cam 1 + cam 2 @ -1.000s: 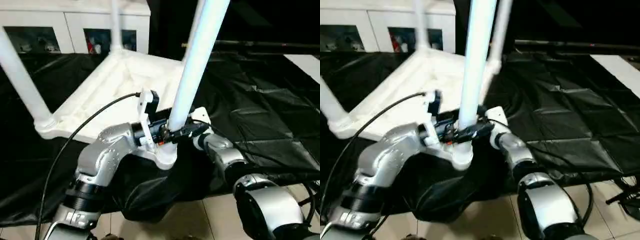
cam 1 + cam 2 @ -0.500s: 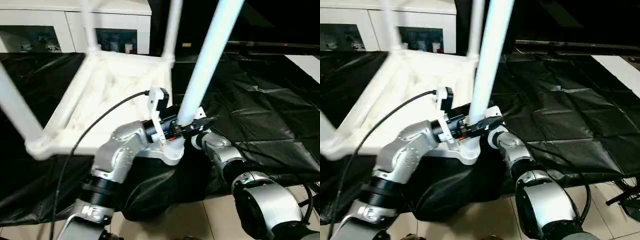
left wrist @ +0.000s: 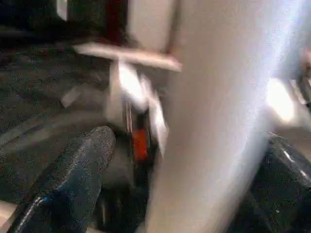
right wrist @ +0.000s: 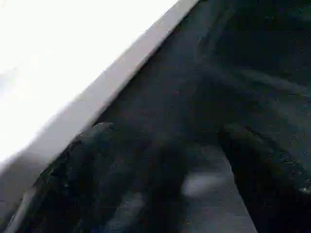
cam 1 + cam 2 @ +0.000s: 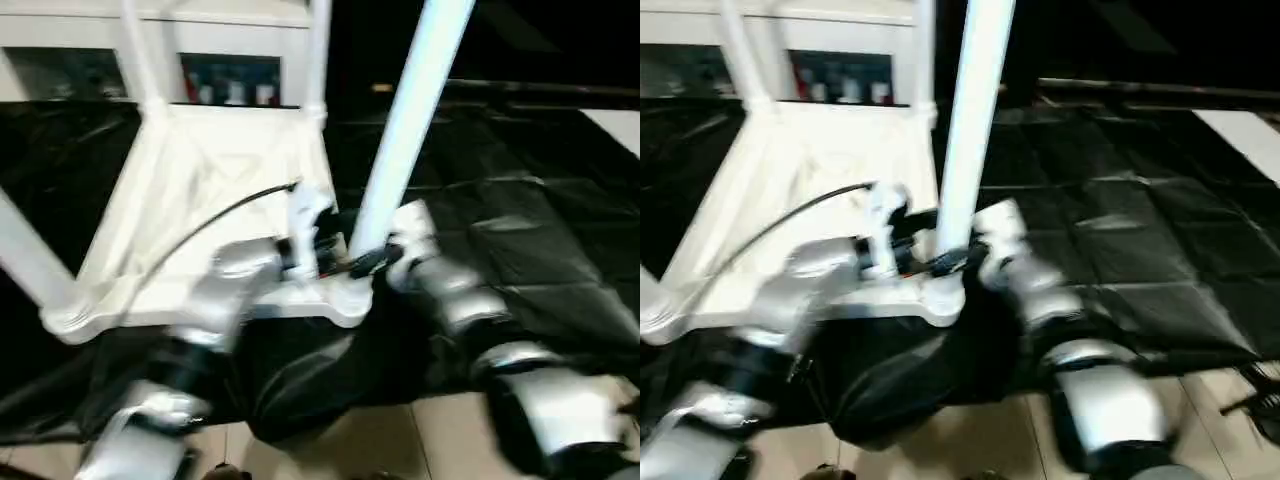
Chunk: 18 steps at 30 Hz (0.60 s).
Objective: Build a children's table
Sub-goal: Rotate table base
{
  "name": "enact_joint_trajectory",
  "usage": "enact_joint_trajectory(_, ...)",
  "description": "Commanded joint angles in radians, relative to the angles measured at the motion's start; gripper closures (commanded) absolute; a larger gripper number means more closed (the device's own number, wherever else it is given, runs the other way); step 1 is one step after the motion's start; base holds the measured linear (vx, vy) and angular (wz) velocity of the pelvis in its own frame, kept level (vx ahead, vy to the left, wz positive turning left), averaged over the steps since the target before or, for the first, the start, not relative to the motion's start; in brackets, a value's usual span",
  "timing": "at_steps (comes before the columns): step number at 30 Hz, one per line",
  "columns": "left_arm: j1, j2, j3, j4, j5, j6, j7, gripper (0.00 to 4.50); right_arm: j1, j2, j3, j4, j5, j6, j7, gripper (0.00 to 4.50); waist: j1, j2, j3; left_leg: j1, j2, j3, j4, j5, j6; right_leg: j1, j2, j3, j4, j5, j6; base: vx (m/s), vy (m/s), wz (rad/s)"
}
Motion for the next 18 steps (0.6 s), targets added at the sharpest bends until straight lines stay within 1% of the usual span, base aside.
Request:
enact_joint_trajectory(1, -0.001, 0.025, -0.047, 0.009, 0.035, -0.017, -0.074, 0.22, 0.024, -0.031, -0.006, -0.032, 0.006, -0.008, 0.057, 0.63, 0.003, 0.021, -0.074, 0.033, 0.023, -0.010, -0.067, -0.271, -0.002, 0.041, -0.048, 0.035, -0.072, -0.129, -0.242, 0.000, 0.000, 0.00)
enact_joint_trajectory(2, -0.008, 0.065, -0.076, 0.053, 0.067, -0.045, -0.118, 0.33, 0.041, -0.076, 0.003, -0.063, -0.001, -0.008, 0.123, 0.63, 0.003, 0.029, -0.073, 0.033, 0.022, -0.011, -0.067, -0.281, -0.007, 0.041, -0.048, 0.035, -0.072, -0.139, -0.241, 0.000, 0.000, 0.00)
enact_joint_trajectory(3, -0.016, 0.080, -0.088, 0.082, 0.086, -0.064, -0.133, 0.41, 0.055, -0.100, 0.011, -0.084, -0.004, -0.007, 0.164, 0.63, 0.006, 0.021, -0.071, 0.035, 0.023, -0.009, -0.068, -0.306, -0.014, 0.040, -0.047, 0.036, -0.077, -0.161, -0.234, 0.000, 0.000, 0.00)
enact_joint_trajectory(4, -0.028, 0.096, -0.102, 0.121, 0.114, -0.092, -0.143, 0.44, 0.074, -0.128, 0.026, -0.115, -0.008, -0.007, 0.217, 0.63, 0.007, 0.025, -0.071, 0.034, 0.021, -0.012, -0.069, -0.311, -0.015, 0.043, -0.046, 0.035, -0.077, -0.171, -0.231, 0.000, 0.000, 0.00)
enact_joint_trajectory(5, -0.028, 0.096, -0.102, 0.121, 0.114, -0.092, -0.143, 0.44, 0.074, -0.128, 0.026, -0.115, -0.008, -0.007, 0.217, 0.63, 0.013, 0.023, -0.073, 0.031, 0.024, -0.012, -0.069, -0.306, -0.021, 0.046, -0.049, 0.036, -0.075, -0.168, -0.229, 0.000, 0.000, 0.00)
enact_joint_trajectory(6, -0.055, 0.119, -0.133, 0.195, 0.179, -0.156, -0.143, 0.53, 0.118, -0.175, 0.055, -0.186, -0.011, 0.005, 0.321, 0.63, 0.016, 0.031, -0.073, 0.029, 0.022, -0.013, -0.069, -0.305, -0.018, 0.049, -0.047, 0.035, -0.076, -0.169, -0.227, 0.000, 0.000, 0.00)
enact_joint_trajectory(7, -0.065, 0.125, -0.143, 0.221, 0.199, -0.176, -0.145, 0.67, 0.139, -0.194, 0.067, -0.223, -0.007, 0.012, 0.370, 0.63, 0.019, 0.031, -0.074, 0.032, 0.025, -0.011, -0.066, -0.308, -0.017, 0.046, -0.048, 0.036, -0.075, -0.159, -0.220, 0.000, 0.000, 0.00)
enact_joint_trajectory(8, -0.078, 0.134, -0.156, 0.250, 0.221, -0.193, -0.149, 0.80, 0.171, -0.219, 0.082, -0.281, 0.004, 0.032, 0.435, 0.63, 0.021, 0.026, -0.075, 0.030, 0.023, -0.012, -0.068, -0.305, -0.009, 0.050, -0.046, 0.035, -0.078, -0.156, -0.218, 0.000, 0.000, 0.00)
enact_joint_trajectory(9, -0.080, 0.135, -0.157, 0.254, 0.224, -0.196, -0.149, 0.85, 0.178, -0.223, 0.084, -0.296, 0.008, 0.039, 0.447, 0.63, 0.026, 0.024, -0.076, 0.029, 0.024, -0.012, -0.066, -0.287, 0.000, 0.052, -0.049, 0.036, -0.075, -0.140, -0.220, 0.000, 0.000, 0.00)
enact_joint_trajectory(10, -0.091, 0.141, -0.163, 0.275, 0.235, -0.209, -0.150, 0.89, 0.209, -0.245, 0.096, -0.361, 0.027, 0.068, 0.499, 0.63, 0.028, 0.022, -0.074, 0.027, 0.023, -0.011, -0.065, -0.276, 0.011, 0.053, -0.048, 0.035, -0.077, -0.137, -0.223, 0.000, 0.000, 0.00)
enact_joint_trajectory(11, -0.108, 0.145, -0.164, 0.306, 0.243, -0.219, -0.154, 0.89, 0.259, -0.279, 0.112, -0.471, 0.060, 0.115, 0.570, 0.63, 0.029, 0.027, -0.074, 0.027, 0.023, -0.011, -0.065, -0.273, 0.018, 0.054, -0.048, 0.035, -0.077, -0.135, -0.228, 0.000, 0.000, 0.00)
enact_joint_trajectory(12, -0.120, 0.145, -0.166, 0.326, 0.246, -0.228, -0.164, 1.12, 0.281, -0.297, 0.115, -0.524, 0.073, 0.134, 0.597, 0.63, 0.031, 0.032, -0.075, 0.029, 0.025, -0.012, -0.063, -0.271, 0.019, 0.053, -0.050, 0.036, -0.075, -0.128, -0.231, 0.000, 0.000, 0.00)
enact_joint_trajectory(13, -0.127, 0.147, -0.169, 0.340, 0.247, -0.233, -0.178, 1.22, 0.296, -0.310, 0.115, -0.562, 0.084, 0.152, 0.613, 0.63, 0.031, 0.028, -0.076, 0.028, 0.025, -0.013, -0.064, -0.273, 0.025, 0.052, -0.049, 0.034, -0.075, -0.133, -0.235, 0.000, 0.000, 0.00)
enact_joint_trajectory(14, -0.134, 0.149, -0.172, 0.352, 0.247, -0.233, -0.196, 1.26, 0.313, -0.325, 0.116, -0.607, 0.101, 0.178, 0.636, 0.63, 0.030, 0.025, -0.073, 0.026, 0.023, -0.012, -0.065, -0.275, 0.028, 0.052, -0.049, 0.034, -0.078, -0.147, -0.233, 0.000, 0.000, 0.00)
enact_joint_trajectory(15, -0.141, 0.148, -0.172, 0.369, 0.251, -0.243, -0.202, 1.30, 0.327, -0.335, 0.117, -0.642, 0.112, 0.197, 0.654, 0.63, 0.033, 0.024, -0.072, 0.027, 0.024, -0.013, -0.066, -0.283, 0.026, 0.051, -0.053, 0.034, -0.081, -0.184, -0.234, 0.000, 0.000, 0.00)
enact_joint_trajectory(16, -0.143, 0.148, -0.173, 0.373, 0.252, -0.246, -0.203, 1.40, 0.330, -0.337, 0.117, -0.650, 0.114, 0.201, 0.658, 0.63, 0.032, 0.024, -0.071, 0.026, 0.023, -0.013, -0.065, -0.287, 0.027, 0.051, -0.052, 0.033, -0.083, -0.205, -0.231, 0.000, 0.000, 0.00)
enact_joint_trajectory(17, -0.151, 0.147, -0.172, 0.393, 0.257, -0.261, -0.202, 1.51, 0.343, -0.346, 0.119, -0.681, 0.124, 0.216, 0.674, 0.63, 0.033, 0.025, -0.070, 0.027, 0.026, -0.015, -0.067, -0.301, 0.019, 0.048, -0.056, 0.034, -0.086, -0.248, -0.222, 0.000, 0.000, 0.00)
enact_joint_trajectory(18, -0.160, 0.145, -0.168, 0.416, 0.262, -0.273, -0.204, 1.60, 0.357, -0.353, 0.119, -0.712, 0.132, 0.233, 0.689, 0.63, 0.034, 0.026, -0.070, 0.028, 0.025, -0.015, -0.067, -0.306, 0.018, 0.047, -0.056, 0.034, -0.088, -0.260, -0.220, 0.000, 0.000, 0.00)
